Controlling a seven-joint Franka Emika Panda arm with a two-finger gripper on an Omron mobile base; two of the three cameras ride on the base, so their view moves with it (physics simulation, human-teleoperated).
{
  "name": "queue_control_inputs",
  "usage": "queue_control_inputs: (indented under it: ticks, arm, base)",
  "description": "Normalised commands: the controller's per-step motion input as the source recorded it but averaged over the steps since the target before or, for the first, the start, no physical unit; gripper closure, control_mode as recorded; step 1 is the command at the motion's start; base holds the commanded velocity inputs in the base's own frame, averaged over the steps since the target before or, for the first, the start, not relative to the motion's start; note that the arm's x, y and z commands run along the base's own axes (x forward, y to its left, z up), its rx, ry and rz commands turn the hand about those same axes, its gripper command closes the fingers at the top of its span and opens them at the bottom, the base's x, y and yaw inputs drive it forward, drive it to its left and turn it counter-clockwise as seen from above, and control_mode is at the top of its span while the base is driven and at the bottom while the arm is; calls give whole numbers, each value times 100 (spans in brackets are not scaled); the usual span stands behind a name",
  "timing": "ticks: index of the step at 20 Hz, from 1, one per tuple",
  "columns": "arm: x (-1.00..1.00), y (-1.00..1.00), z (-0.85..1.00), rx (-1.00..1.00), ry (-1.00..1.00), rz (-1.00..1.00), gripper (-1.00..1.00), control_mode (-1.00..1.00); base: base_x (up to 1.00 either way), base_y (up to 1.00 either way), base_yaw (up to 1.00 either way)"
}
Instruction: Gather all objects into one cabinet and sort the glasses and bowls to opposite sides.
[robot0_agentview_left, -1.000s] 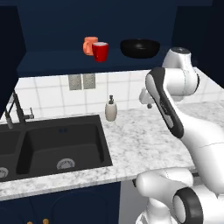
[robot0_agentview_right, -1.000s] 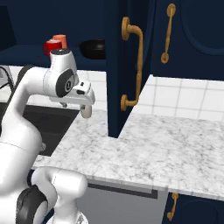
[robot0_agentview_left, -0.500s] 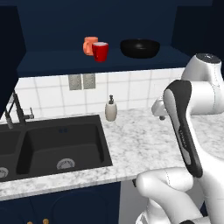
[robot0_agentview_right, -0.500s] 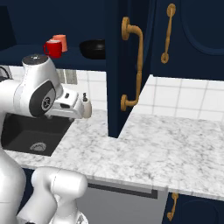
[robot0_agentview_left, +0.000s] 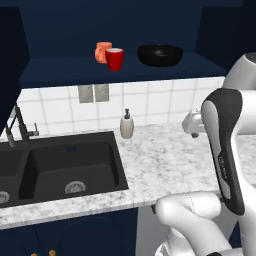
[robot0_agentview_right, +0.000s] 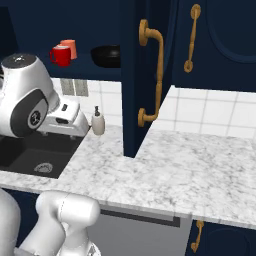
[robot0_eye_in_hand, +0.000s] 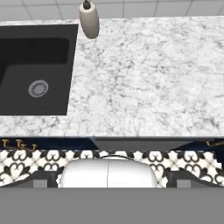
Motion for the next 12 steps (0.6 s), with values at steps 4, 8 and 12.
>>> queue_control_inputs:
  ticks: [4,8,12]
  arm:
    - [0,0,0,0,0,0,-100,100]
    - [0,0,0,0,0,0,-100,100]
    - [0,0,0,0,0,0,-100,100]
  base:
    - [-84,-15,0]
    - [-100,-10,0]
    - [-74,0,-3]
